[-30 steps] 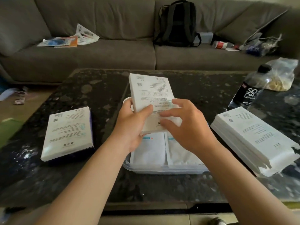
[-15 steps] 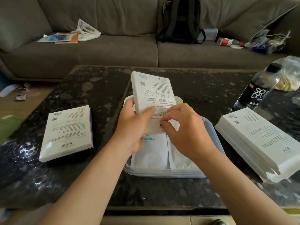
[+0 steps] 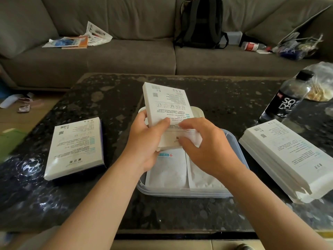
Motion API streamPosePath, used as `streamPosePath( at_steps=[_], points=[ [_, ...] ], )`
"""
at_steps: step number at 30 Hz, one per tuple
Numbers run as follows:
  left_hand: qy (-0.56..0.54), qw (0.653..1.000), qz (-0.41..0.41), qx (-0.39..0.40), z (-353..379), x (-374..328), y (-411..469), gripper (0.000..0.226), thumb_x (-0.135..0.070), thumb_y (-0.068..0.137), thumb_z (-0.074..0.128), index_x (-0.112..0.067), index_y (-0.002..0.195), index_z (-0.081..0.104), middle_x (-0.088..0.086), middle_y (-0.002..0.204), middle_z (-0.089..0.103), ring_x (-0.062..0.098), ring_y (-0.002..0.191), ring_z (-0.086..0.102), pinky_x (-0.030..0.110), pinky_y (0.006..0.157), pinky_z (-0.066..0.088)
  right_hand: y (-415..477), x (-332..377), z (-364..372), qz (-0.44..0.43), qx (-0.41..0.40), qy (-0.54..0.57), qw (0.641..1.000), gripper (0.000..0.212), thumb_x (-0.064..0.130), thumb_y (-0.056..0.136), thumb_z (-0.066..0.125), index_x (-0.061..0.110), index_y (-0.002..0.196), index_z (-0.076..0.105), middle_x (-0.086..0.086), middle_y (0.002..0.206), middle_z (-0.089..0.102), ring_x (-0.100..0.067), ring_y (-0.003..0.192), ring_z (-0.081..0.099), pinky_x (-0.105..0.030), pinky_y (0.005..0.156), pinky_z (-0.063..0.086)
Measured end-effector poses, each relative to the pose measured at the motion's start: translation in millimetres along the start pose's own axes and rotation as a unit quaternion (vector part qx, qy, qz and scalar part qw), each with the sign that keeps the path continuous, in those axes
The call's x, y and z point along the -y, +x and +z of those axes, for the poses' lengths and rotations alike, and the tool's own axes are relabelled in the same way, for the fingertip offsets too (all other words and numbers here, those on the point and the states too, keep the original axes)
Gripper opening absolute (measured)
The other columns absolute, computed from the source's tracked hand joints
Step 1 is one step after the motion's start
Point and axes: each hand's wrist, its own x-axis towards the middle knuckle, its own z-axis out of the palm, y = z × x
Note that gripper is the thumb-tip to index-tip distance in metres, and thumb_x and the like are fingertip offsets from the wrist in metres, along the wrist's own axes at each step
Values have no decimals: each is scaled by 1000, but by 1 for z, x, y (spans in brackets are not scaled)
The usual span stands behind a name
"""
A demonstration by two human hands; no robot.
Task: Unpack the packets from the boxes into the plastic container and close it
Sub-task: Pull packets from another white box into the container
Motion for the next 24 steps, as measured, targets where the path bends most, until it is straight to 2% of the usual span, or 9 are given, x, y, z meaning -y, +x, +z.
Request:
streamPosePath(
  at_steps=[1, 3, 7, 10, 12, 16, 21, 24],
  points=[
    [8, 1000, 3, 0, 1, 1, -1, 46, -21, 97, 73, -41, 134, 55, -11, 126, 70, 20, 107, 70, 38, 80, 66, 1, -2, 1, -15, -9, -13, 1000, 30, 25, 93, 69, 26, 123, 67, 15, 121, 58, 2, 102, 50, 6, 70, 39],
    [11, 1000, 4, 2, 1, 2, -2, 46, -22, 97, 73, -41, 135, 55, -11, 127, 70, 21, 108, 70, 42, 83, 65, 2, -6, 3, -40, -24, -28, 999, 25, 25, 92, 71, 23, 116, 74, 8, 119, 64, -4, 106, 56, 0, 77, 40],
    [0, 1000, 0, 5, 0, 0, -2, 44, -21, 97, 72, -40, 134, 56, -11, 125, 71, 20, 104, 72, 37, 77, 66, 1, -10, 5, -81, -51, -49, 994, 10, 20, 90, 74, 18, 99, 77, 3, 108, 68, -10, 98, 58, -7, 79, 42],
    [-6, 1000, -3, 9, -2, 0, -1, 42, -20, 98, 71, -38, 133, 57, -10, 124, 72, 20, 104, 72, 36, 76, 66, 1, -11, 9, -132, -67, -80, 986, 4, 14, 92, 71, 13, 96, 73, -2, 103, 67, -20, 93, 60, -28, 74, 57],
    [-4, 1000, -5, 7, -3, -1, -2, 42, -20, 98, 71, -38, 133, 57, -9, 124, 72, 21, 105, 72, 38, 78, 66, 1, -11, 11, -157, -73, -93, 980, 4, 12, 94, 65, 10, 94, 69, -5, 101, 66, -25, 89, 60, -40, 69, 58],
    [-14, 1000, -12, 1, -5, -3, 0, 41, -19, 98, 71, -36, 133, 58, -6, 124, 72, 23, 106, 72, 39, 78, 66, 1, -8, 9, -178, -69, -92, 977, 10, 13, 95, 56, 7, 94, 64, -8, 101, 66, -27, 87, 61, -38, 65, 59],
    [-41, 999, -24, -16, -8, -7, 2, 41, -18, 98, 71, -32, 134, 59, -4, 119, 74, 23, 102, 74, 36, 70, 65, -5, -3, 8, -158, -43, -81, 983, 4, 8, 97, 60, 9, 101, 61, -9, 113, 65, -28, 100, 63, -29, 71, 61],
    [-55, 998, -26, -34, -10, -10, 3, 38, -18, 99, 70, -31, 133, 60, -5, 117, 75, 21, 98, 74, 33, 63, 64, -8, -1, 8, -180, -56, -88, 978, 3, 12, 96, 59, 10, 98, 60, -10, 111, 66, -32, 100, 64, -31, 70, 62]
  ],
)
